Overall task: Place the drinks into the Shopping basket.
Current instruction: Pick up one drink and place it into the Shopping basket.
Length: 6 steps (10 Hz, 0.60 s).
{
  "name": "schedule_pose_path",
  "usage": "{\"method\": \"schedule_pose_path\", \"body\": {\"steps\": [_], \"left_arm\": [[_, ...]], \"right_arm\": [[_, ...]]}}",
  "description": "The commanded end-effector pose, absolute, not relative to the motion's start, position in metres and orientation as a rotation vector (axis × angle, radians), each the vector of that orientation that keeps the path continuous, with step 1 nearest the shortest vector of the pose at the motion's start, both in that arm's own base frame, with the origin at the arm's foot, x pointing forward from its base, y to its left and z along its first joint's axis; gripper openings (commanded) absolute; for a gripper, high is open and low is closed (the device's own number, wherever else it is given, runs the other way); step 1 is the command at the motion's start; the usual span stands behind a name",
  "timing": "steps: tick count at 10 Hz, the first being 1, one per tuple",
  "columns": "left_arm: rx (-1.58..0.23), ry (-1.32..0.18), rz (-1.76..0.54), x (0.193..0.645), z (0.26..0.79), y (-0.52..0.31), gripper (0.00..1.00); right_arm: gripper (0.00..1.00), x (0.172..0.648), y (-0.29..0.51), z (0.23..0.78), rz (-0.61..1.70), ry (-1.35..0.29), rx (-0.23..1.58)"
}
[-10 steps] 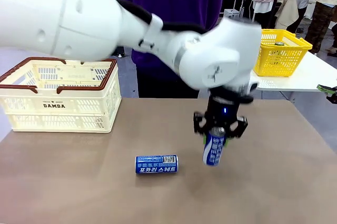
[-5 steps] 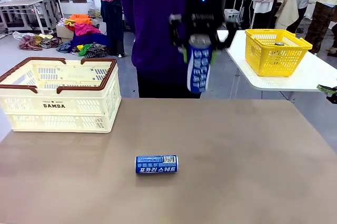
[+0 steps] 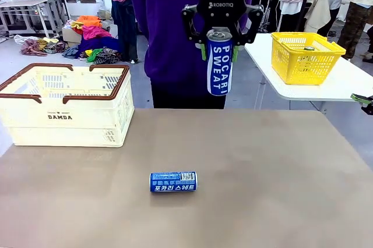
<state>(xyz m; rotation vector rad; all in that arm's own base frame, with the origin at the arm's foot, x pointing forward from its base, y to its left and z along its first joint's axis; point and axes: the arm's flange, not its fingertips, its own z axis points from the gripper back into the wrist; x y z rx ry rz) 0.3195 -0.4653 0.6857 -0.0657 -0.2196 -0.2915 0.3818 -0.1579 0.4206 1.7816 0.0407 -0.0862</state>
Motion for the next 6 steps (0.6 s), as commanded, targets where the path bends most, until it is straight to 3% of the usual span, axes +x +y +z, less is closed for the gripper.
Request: {"method": "schedule_pose_path", "body": {"steps": [1,3,4,6], "left_arm": [[-0.058,-0.238,-0.277,0.318,0.692,-0.461,0.00],[-0.069,-0.288,-0.377,0.337,0.682,-0.469,0.00],[-0.035,-0.357,-0.312,0.367,0.689,-0.442,0.00],[-0.044,-0.359,-0.265,0.414,0.691,-0.356,0.00]], "right_arm": [[1.00,0.382,-0.161,0.426,-0.102,0.048,1.795],[1.00,0.382,-0.161,0.426,-0.102,0.048,1.795],[1.00,0.382,-0.161,0.426,-0.102,0.048,1.795],[1.00,0.382,-0.161,0.426,-0.102,0.048,1.795]]}}
